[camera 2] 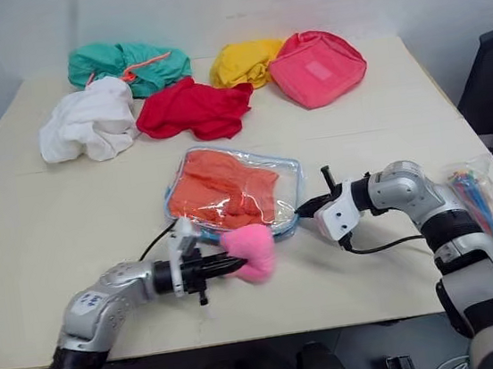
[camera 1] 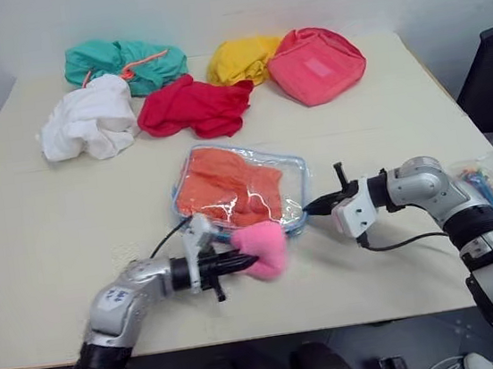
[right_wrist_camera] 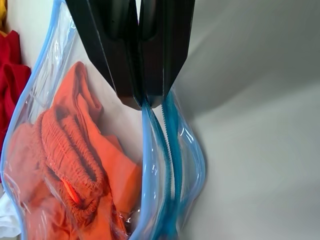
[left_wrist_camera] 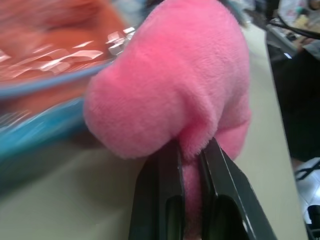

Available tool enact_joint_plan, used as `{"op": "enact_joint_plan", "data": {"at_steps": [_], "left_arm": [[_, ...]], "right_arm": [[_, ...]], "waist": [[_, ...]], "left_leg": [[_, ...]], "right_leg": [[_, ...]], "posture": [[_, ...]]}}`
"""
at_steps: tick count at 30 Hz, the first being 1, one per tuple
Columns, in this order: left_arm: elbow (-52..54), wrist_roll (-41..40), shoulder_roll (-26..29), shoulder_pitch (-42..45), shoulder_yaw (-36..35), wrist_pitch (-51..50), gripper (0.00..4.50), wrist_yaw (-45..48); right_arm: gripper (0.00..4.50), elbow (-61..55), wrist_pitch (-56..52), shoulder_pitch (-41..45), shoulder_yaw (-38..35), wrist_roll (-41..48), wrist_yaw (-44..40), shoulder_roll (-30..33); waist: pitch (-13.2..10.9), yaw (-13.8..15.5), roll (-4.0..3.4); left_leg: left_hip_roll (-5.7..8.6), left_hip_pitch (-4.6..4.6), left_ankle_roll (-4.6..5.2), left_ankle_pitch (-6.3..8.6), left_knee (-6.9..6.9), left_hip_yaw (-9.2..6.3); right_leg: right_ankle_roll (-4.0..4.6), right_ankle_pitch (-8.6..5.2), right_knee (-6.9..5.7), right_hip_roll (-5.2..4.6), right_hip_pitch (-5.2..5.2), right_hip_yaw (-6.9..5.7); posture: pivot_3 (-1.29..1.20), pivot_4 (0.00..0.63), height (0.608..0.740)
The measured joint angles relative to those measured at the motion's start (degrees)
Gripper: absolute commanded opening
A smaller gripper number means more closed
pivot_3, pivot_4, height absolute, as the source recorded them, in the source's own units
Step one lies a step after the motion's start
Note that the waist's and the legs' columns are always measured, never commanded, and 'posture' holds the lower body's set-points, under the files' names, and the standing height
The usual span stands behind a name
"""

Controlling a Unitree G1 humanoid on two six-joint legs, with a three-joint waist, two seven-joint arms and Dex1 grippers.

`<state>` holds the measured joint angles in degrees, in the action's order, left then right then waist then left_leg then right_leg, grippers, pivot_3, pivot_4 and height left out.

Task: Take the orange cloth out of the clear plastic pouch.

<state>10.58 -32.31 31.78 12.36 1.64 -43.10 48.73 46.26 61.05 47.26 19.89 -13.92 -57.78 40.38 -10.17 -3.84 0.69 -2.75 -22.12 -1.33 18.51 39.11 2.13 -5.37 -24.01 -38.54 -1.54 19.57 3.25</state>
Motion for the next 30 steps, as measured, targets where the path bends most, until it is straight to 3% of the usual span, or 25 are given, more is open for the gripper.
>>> {"op": "enact_joint_plan", "data": {"at_steps": [8,19,30], "left_arm": [[-7.4,-3.4,3.1,0.4,-10.7,-0.2,0.01,0.1],[-24.1,-4.9,1.7,10.5,-25.0,3.2,0.01,-8.1],[-23.9,-4.8,0.8,8.9,-25.6,4.4,0.01,-8.5]], "right_arm": [[0.00,1.1,1.6,0.0,0.0,0.6,0.5,0.4],[0.00,1.1,4.0,-0.1,0.1,4.3,-1.3,1.5],[0.00,-3.0,-0.4,-4.5,0.1,13.3,-8.9,2.1]], "waist": [[0.0,0.0,0.00],[0.0,-0.3,0.01],[0.0,-1.0,0.01]], "left_leg": [[0.04,0.00,0.00,0.00,0.02,-0.02],[0.03,-0.02,0.00,0.00,0.06,-0.02],[-0.03,-0.01,0.00,0.00,0.04,-0.07]], "right_leg": [[0.00,0.00,-0.05,-0.07,0.01,-0.05],[0.00,0.00,-0.13,-0.15,0.04,-0.24],[0.00,0.00,-0.22,-0.16,0.05,-0.49]], "posture": [[0.00,0.150,0.740],[0.00,0.150,0.740],[0.00,0.150,0.740]]}}
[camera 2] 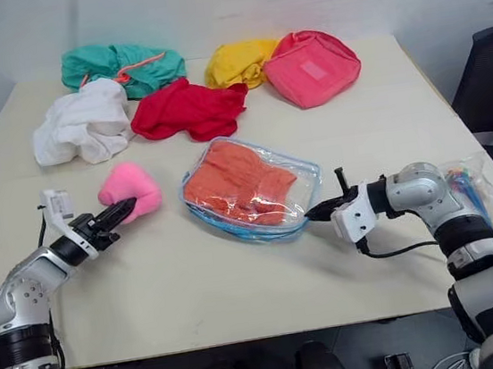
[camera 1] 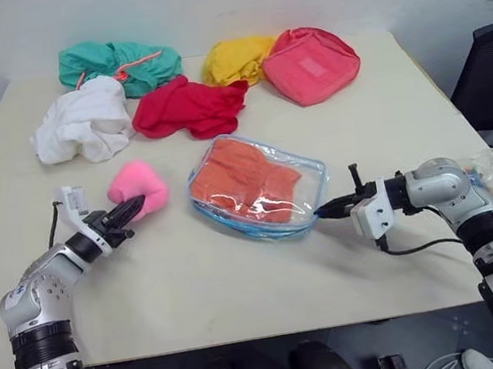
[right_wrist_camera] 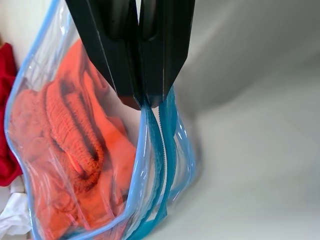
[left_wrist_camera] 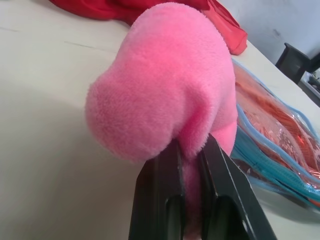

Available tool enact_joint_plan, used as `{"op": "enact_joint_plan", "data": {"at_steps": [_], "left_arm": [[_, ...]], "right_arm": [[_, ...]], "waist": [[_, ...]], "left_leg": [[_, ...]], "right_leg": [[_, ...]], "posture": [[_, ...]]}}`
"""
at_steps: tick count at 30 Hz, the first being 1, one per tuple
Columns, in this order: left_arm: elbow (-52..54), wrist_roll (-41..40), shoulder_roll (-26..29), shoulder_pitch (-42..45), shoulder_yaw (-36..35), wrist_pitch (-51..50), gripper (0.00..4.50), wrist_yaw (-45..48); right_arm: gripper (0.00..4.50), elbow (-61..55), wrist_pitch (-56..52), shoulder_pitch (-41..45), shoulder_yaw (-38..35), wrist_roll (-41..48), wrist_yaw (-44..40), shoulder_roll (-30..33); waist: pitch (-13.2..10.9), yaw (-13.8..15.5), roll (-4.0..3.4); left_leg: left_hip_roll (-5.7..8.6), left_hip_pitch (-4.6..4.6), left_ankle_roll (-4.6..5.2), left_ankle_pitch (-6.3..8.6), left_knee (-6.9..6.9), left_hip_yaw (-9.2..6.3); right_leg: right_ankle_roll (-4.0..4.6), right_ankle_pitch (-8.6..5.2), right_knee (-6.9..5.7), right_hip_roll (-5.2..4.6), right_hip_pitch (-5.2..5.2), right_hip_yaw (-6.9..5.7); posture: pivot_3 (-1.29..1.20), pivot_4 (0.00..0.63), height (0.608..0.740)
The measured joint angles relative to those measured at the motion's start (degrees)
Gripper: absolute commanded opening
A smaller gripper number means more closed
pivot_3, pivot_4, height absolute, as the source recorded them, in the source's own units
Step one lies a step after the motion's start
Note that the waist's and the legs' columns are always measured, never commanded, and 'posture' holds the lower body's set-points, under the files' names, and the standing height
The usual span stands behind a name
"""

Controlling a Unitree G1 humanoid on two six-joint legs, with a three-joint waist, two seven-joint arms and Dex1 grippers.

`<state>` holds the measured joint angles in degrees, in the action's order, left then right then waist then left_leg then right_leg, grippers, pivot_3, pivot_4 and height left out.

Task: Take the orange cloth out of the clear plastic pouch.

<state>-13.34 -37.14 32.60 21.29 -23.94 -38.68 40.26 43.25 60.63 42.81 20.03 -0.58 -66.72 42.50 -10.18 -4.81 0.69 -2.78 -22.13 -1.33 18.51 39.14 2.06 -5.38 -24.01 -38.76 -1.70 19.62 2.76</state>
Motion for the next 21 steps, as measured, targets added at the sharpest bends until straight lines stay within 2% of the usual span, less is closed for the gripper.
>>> {"op": "enact_joint_plan", "data": {"at_steps": [7,9,10,17,21], "left_arm": [[1.4,0.0,2.4,-2.5,0.7,-0.9,0.01,3.8],[2.1,-0.1,4.0,-3.8,1.9,-1.8,0.00,6.2],[2.3,0.0,4.5,-4.4,2.5,-2.1,0.71,7.3],[5.7,0.2,5.2,-6.5,5.9,-0.8,2.69,12.1],[4.9,1.6,2.2,-2.2,7.1,2.5,3.90,10.5]], "right_arm": [[0.00,-3.2,-3.8,-2.0,-0.3,2.0,-1.2,0.0],[0.44,-4.0,-6.2,-2.7,-0.5,3.6,-2.3,0.1],[0.64,-4.4,-7.3,-3.1,-0.8,4.5,-2.9,0.1],[2.84,-8.9,-13.2,-5.6,-3.3,8.0,-5.1,1.2],[4.20,-12.7,-15.8,-9.7,-5.7,9.1,-5.2,3.4]], "waist": [[0.0,0.0,0.00],[0.0,0.0,0.00],[0.0,0.0,0.00],[0.0,0.6,0.00],[0.0,1.5,0.00]], "left_leg": [[0.01,0.00,0.00,0.00,-0.01,-0.02],[0.02,0.00,0.00,0.00,-0.02,-0.03],[0.03,0.00,0.00,0.00,-0.01,-0.03],[0.07,-0.01,0.00,0.00,-0.02,-0.06],[0.10,-0.02,0.00,0.00,0.01,-0.02]], "right_leg": [[0.00,0.00,0.01,-0.05,0.00,-0.10],[0.00,0.00,0.01,-0.07,-0.01,-0.12],[0.00,0.00,0.01,-0.09,-0.01,-0.12],[0.00,0.00,0.11,-0.15,-0.06,-0.19],[0.00,0.00,0.17,-0.18,-0.07,-0.23]], "posture": [[0.00,0.150,0.740],[0.00,0.150,0.740],[0.00,0.150,0.740],[0.00,0.150,0.740],[0.00,0.150,0.740]]}}
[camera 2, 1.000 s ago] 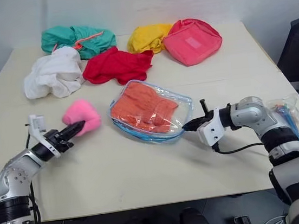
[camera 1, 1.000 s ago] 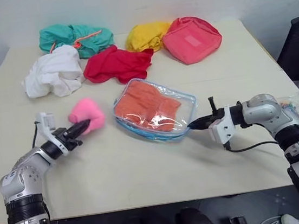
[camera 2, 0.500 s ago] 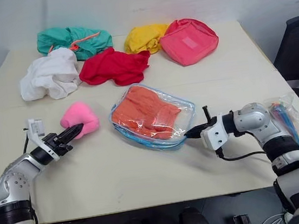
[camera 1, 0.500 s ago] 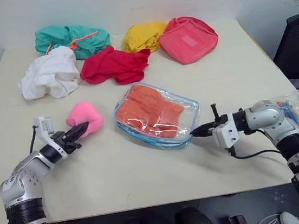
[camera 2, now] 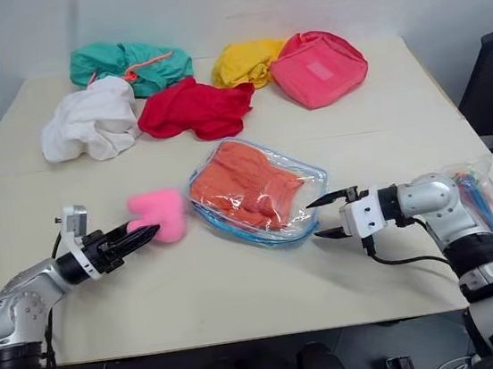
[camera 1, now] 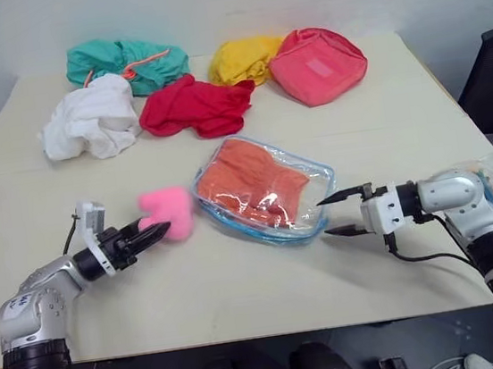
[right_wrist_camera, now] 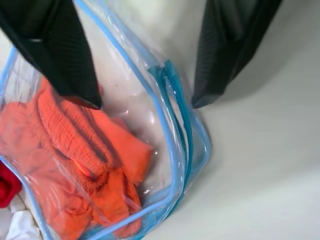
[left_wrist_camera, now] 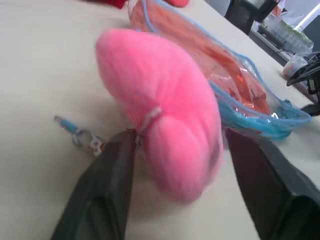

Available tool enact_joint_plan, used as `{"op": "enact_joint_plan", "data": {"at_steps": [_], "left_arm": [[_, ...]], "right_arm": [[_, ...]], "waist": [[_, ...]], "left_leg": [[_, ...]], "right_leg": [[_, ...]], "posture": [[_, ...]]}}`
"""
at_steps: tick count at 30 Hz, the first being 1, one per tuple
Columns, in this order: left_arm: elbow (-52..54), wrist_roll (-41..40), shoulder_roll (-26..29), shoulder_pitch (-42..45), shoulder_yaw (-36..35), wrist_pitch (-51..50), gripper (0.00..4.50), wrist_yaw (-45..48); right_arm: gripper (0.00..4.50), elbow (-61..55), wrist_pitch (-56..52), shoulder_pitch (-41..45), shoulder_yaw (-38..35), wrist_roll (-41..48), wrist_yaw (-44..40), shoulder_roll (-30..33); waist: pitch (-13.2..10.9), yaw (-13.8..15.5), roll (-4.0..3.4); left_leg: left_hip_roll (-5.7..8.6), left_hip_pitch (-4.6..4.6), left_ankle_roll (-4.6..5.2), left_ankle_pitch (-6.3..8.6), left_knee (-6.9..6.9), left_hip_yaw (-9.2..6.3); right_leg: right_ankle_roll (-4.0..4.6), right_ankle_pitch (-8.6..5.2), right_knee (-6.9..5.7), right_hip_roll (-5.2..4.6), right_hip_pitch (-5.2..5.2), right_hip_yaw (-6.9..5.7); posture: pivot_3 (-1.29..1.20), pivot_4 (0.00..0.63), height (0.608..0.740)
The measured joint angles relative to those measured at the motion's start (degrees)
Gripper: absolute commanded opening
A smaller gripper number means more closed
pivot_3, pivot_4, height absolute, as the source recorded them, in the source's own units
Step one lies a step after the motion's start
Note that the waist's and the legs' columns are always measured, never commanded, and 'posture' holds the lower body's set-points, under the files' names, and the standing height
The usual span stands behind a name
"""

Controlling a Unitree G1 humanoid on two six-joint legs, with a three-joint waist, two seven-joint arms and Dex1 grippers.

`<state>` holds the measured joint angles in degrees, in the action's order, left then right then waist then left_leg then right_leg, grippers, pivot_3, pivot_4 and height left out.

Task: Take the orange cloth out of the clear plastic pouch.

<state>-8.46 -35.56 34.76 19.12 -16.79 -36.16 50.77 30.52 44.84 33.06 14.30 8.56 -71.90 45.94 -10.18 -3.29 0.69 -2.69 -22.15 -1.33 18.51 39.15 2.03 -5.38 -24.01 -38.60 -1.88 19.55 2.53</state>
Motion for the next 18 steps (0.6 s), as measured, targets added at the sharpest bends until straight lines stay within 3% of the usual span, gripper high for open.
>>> {"op": "enact_joint_plan", "data": {"at_steps": [2,7,11,18], "left_arm": [[-1.7,0.3,-0.8,2.6,0.5,0.9,4.48,-0.5],[-5.7,2.8,0.1,5.9,2.9,3.3,4.48,0.9],[-8.1,4.1,4.3,5.7,2.1,5.9,4.48,3.4],[-9.7,6.3,11.1,-0.5,1.1,11.2,4.48,9.9]], "right_arm": [[4.50,-2.1,-1.7,-1.9,-1.3,0.6,0.1,0.7],[4.50,-9.8,-7.9,-7.8,-4.7,3.1,0.6,3.8],[4.50,-18.2,-15.8,-14.2,-8.4,6.9,1.1,6.2],[4.50,-33.4,-33.4,-21.7,-14.3,12.6,5.9,7.6]], "waist": [[0.0,0.1,0.00],[0.0,0.1,0.00],[0.0,-0.1,0.00],[0.0,0.2,0.00]], "left_leg": [[0.01,-0.01,0.00,0.00,0.02,0.02],[-0.01,-0.02,0.00,0.00,-0.02,0.05],[-0.07,-0.01,0.00,0.00,-0.05,0.06],[-0.01,-0.01,0.00,0.00,-0.10,0.03]], "right_leg": [[0.00,0.00,0.00,-0.01,0.00,0.00],[0.00,0.00,0.00,0.03,0.04,-0.02],[0.00,0.00,-0.01,0.08,0.08,-0.01],[0.00,0.00,0.04,-0.03,0.07,-0.03]], "posture": [[0.00,0.150,0.740],[0.00,0.150,0.740],[0.00,0.150,0.740],[0.00,0.150,0.740]]}}
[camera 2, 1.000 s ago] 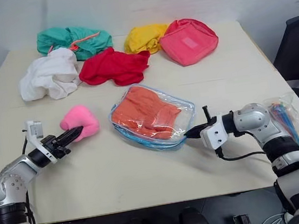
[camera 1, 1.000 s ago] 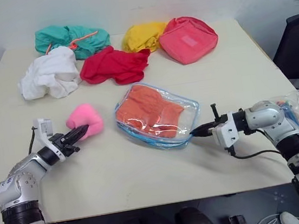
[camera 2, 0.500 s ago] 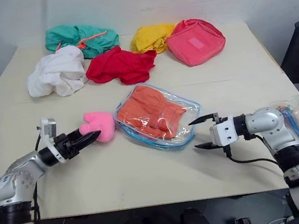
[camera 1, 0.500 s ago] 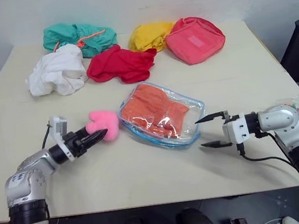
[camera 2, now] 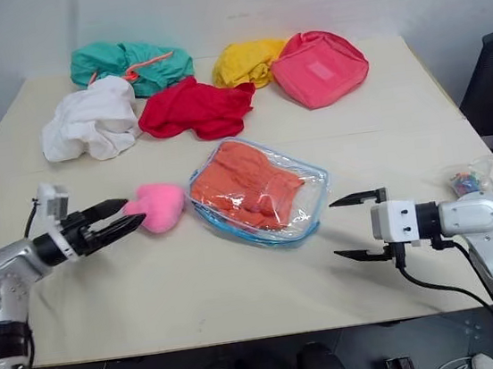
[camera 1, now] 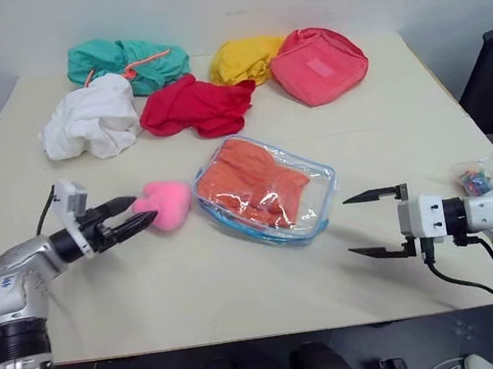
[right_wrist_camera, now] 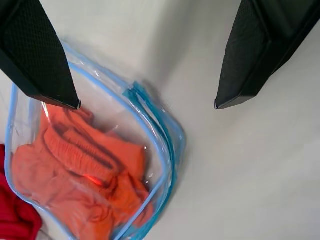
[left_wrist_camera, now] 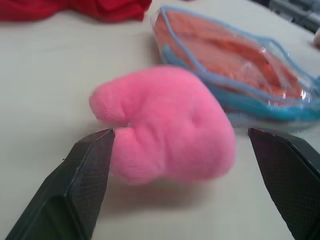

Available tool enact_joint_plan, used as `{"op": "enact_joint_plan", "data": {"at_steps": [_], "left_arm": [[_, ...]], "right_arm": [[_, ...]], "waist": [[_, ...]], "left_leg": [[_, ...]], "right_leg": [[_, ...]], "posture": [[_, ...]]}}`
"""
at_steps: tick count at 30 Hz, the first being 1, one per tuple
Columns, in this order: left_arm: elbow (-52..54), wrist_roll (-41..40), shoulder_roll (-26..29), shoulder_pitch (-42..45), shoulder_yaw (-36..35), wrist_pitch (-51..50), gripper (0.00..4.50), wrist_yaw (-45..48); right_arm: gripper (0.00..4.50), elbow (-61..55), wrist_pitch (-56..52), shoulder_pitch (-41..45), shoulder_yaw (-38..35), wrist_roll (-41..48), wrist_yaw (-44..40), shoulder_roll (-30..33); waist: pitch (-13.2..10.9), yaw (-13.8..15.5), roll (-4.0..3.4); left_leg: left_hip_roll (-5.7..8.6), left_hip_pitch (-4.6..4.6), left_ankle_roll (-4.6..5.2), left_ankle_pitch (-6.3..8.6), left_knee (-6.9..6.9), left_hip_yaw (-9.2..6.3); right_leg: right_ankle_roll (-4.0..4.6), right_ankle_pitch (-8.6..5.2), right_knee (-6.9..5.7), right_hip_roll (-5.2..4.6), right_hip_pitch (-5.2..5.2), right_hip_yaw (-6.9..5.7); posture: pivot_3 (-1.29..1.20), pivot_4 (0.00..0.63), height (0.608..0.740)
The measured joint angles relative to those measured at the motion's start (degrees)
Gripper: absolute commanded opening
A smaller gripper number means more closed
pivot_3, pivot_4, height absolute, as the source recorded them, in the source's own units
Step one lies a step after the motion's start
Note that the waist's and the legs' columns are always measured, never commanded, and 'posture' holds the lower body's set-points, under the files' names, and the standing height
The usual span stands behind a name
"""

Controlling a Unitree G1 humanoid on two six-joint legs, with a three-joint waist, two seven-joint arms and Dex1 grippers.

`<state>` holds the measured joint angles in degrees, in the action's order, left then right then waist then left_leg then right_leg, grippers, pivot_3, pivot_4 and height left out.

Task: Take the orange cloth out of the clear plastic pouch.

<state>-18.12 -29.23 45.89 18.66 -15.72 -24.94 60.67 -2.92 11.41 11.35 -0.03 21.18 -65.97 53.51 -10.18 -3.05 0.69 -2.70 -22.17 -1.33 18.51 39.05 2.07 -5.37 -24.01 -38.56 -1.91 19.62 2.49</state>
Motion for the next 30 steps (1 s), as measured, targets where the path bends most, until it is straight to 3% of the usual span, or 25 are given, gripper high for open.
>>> {"op": "enact_joint_plan", "data": {"at_steps": [5,8,12,17,23,27,30], "left_arm": [[-1.2,3.3,-0.6,-1.1,0.0,10.3,4.48,0.6],[-2.9,4.1,0.3,-3.1,-1.3,15.6,4.48,2.4],[0.3,4.4,2.4,-7.2,-0.7,18.0,4.48,8.1],[11.4,4.3,3.3,-11.3,1.6,20.1,4.48,13.1],[17.6,3.6,0.1,-11.3,3.5,18.9,4.48,11.2],[18.9,4.1,-1.0,-11.3,5.0,18.7,4.48,9.8],[17.0,9.1,-3.9,-6.1,8.1,25.5,4.48,7.4]], "right_arm": [[4.50,-11.5,-12.8,-0.4,0.4,0.7,6.2,-1.4],[4.50,-17.7,-20.1,1.9,6.1,-1.8,10.7,-5.7],[4.50,-17.7,-26.7,8.5,14.3,-11.2,19.2,-15.1],[4.50,-14.3,-29.3,12.1,19.1,-20.5,26.4,-21.2],[4.50,-12.0,-27.6,13.0,22.6,-25.9,27.2,-23.0],[4.50,-13.6,-28.1,11.5,22.2,-24.2,24.9,-23.2],[4.50,-17.0,-26.3,7.3,20.1,-20.9,21.2,-20.6]], "waist": [[0.0,0.5,0.02],[0.0,0.1,0.04],[0.0,-0.4,0.10],[0.0,0.1,0.09],[0.0,-0.2,0.10],[0.0,-0.3,0.10],[0.0,0.5,0.11]], "left_leg": [[0.10,-0.01,0.01,0.01,0.01,-0.03],[0.09,-0.04,0.01,0.01,-0.04,0.01],[0.10,-0.16,-0.04,-0.01,-0.08,0.06],[0.40,-0.29,0.01,0.01,-0.11,0.04],[0.48,-0.32,0.06,0.03,-0.11,0.05],[0.47,-0.32,0.06,0.03,-0.14,0.05],[0.51,-0.35,0.09,0.01,0.00,-0.01]], "right_leg": [[0.00,0.00,0.16,-0.13,0.01,-0.07],[0.00,0.00,-0.02,-0.16,0.16,-0.17],[0.01,0.00,-0.22,-0.26,0.55,-0.42],[0.01,0.00,-0.55,-0.59,0.84,-0.52],[0.01,0.00,-0.52,-0.63,0.84,-0.57],[0.00,0.00,-0.52,-0.62,0.84,-0.58],[0.00,0.00,-0.44,-0.62,0.75,-0.63]], "posture": [[0.00,0.150,0.740],[0.00,0.150,0.740],[0.00,0.150,0.740],[0.00,0.150,0.740],[0.00,0.150,0.740],[0.00,0.150,0.740],[0.00,0.150,0.740]]}}
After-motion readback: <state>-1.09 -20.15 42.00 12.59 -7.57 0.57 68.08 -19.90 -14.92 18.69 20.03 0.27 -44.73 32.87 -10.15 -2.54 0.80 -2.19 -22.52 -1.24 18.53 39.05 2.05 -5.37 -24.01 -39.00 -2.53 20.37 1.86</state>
